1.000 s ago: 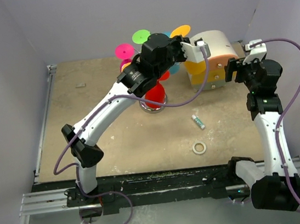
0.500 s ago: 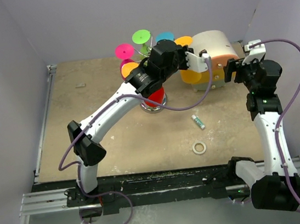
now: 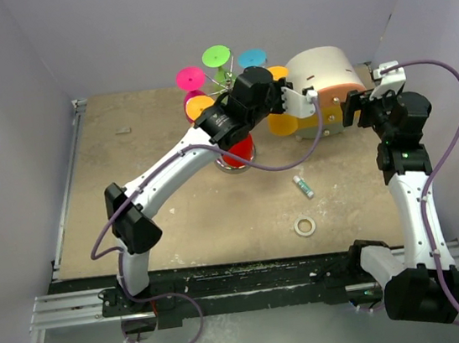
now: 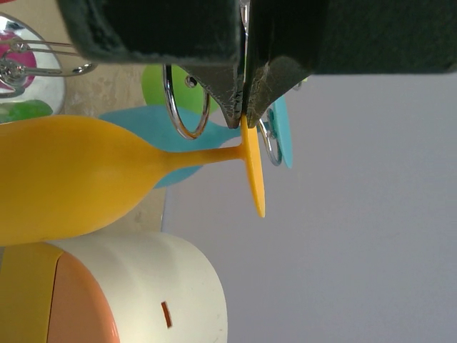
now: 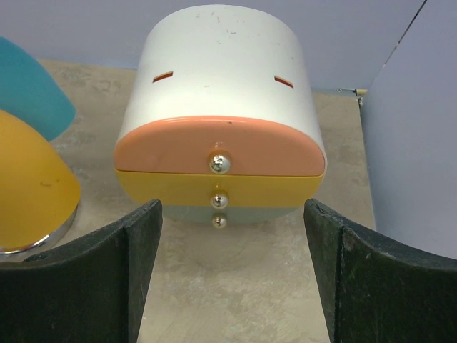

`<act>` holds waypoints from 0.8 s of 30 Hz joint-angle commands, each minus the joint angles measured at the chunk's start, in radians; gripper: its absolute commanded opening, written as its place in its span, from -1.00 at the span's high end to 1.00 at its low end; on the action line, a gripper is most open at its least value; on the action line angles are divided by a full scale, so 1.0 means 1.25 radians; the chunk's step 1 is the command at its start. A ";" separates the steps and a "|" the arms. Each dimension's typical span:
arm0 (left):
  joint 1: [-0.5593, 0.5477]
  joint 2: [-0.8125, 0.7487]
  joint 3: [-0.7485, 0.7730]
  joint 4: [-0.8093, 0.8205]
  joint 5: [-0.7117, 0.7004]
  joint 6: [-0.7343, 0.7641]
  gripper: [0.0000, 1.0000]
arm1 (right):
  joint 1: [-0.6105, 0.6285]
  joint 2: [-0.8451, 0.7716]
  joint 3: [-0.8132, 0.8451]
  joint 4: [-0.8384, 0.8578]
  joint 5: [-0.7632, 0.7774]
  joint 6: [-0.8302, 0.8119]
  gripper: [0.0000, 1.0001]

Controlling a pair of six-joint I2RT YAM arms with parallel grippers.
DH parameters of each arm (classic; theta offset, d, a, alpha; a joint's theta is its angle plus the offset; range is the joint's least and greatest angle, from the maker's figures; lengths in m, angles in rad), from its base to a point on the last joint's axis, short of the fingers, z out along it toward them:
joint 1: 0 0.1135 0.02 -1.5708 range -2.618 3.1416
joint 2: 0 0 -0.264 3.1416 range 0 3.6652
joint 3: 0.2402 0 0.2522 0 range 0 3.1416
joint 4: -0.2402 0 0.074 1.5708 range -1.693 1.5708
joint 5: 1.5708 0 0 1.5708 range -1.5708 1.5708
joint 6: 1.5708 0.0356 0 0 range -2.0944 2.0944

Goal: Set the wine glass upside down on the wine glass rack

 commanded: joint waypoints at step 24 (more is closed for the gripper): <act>0.035 -0.118 -0.020 -0.063 0.003 -0.007 1.00 | -0.005 -0.013 -0.001 0.036 -0.020 -0.005 -0.65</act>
